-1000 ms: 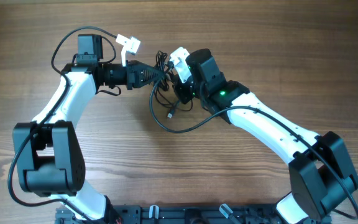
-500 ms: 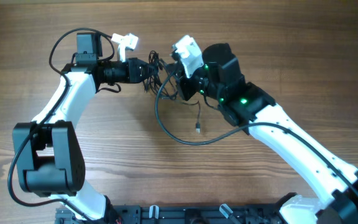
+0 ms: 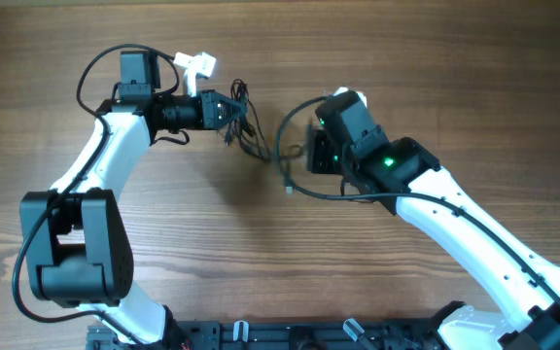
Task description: Untangle cables
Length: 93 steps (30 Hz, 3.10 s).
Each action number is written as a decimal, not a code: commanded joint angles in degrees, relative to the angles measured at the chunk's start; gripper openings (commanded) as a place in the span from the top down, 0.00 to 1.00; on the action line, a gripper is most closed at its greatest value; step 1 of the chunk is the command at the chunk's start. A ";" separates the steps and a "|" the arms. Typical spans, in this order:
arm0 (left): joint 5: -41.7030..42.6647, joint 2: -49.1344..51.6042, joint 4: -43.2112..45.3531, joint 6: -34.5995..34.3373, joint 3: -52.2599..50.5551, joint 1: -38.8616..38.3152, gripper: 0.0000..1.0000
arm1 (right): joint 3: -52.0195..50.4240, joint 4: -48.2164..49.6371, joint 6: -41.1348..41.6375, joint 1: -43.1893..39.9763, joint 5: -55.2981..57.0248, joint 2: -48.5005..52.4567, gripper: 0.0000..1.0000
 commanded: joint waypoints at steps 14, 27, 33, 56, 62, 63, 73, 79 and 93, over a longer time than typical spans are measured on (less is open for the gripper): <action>-0.26 0.68 4.35 -23.08 -0.02 0.15 0.96 | 0.46 16.74 -28.81 -0.02 -22.86 7.08 0.26; -0.24 0.68 3.74 -50.53 -0.02 0.11 0.96 | 0.46 30.25 -33.48 2.64 -22.36 17.33 0.28; -6.01 0.68 3.74 -49.09 -0.02 0.11 0.96 | 0.48 30.45 -30.10 2.25 -18.08 16.55 0.96; 16.59 0.68 -6.86 11.45 -0.02 11.43 0.03 | 0.48 41.42 -4.81 -14.45 -69.46 6.97 0.96; 17.97 0.70 -6.91 16.04 -0.02 7.32 0.03 | 0.48 42.07 -4.94 -14.49 -73.99 6.97 0.96; 17.03 0.70 -6.49 16.02 -0.02 6.32 0.05 | 0.48 42.42 -4.94 -14.49 -74.90 6.97 0.96; 2.56 0.68 -0.22 7.72 -0.02 -3.23 0.93 | 0.48 43.76 -4.76 -14.49 -80.72 6.97 0.96; -25.70 0.68 -1.68 -9.92 -0.02 1.49 0.96 | 0.48 43.71 -4.85 -14.73 -80.61 6.97 0.96; -4.68 -1.05 -5.29 2.16 -0.02 13.20 0.96 | 0.61 21.14 -19.12 -17.81 -40.68 6.75 0.96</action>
